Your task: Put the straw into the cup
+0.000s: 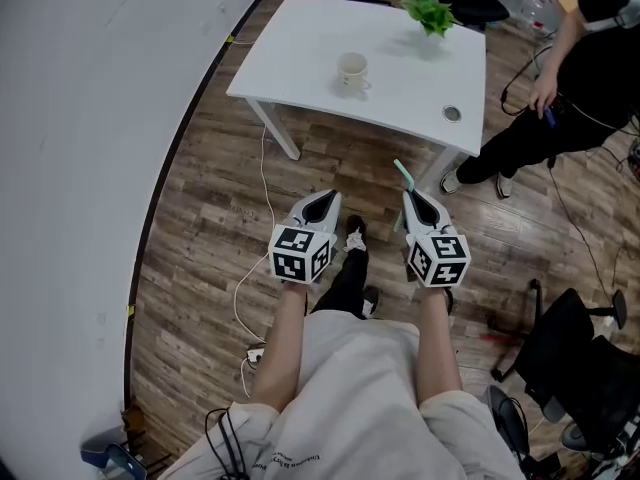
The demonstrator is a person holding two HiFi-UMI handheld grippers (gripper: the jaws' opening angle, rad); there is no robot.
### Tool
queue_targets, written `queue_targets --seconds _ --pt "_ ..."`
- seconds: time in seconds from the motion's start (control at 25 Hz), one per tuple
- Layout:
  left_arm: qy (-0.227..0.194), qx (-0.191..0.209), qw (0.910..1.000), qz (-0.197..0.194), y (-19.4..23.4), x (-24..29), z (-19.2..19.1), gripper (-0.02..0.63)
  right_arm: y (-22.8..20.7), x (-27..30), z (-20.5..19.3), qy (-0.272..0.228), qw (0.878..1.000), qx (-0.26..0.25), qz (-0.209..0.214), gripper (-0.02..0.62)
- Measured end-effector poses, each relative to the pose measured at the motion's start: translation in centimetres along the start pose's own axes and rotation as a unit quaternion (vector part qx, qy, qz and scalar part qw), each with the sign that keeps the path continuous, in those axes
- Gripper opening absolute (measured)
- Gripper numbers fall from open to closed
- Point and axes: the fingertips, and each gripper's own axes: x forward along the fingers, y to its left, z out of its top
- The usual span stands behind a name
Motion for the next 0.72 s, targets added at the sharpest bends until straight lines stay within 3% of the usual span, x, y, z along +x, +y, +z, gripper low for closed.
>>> queue_targets --seconds 0.52,0.72 --pt "-0.002 0.0 0.9999 -0.011 5.6 7.4 5.1 0.0 -3.0 8.7 4.4 0.011 0.999 -0.042 0.032 0.048" --pt "-0.021 -0.02 0.9995 -0.015 7.8 10.1 8.3 0.0 -4.0 12.0 6.7 0.021 0.997 -0.061 0.036 0.048"
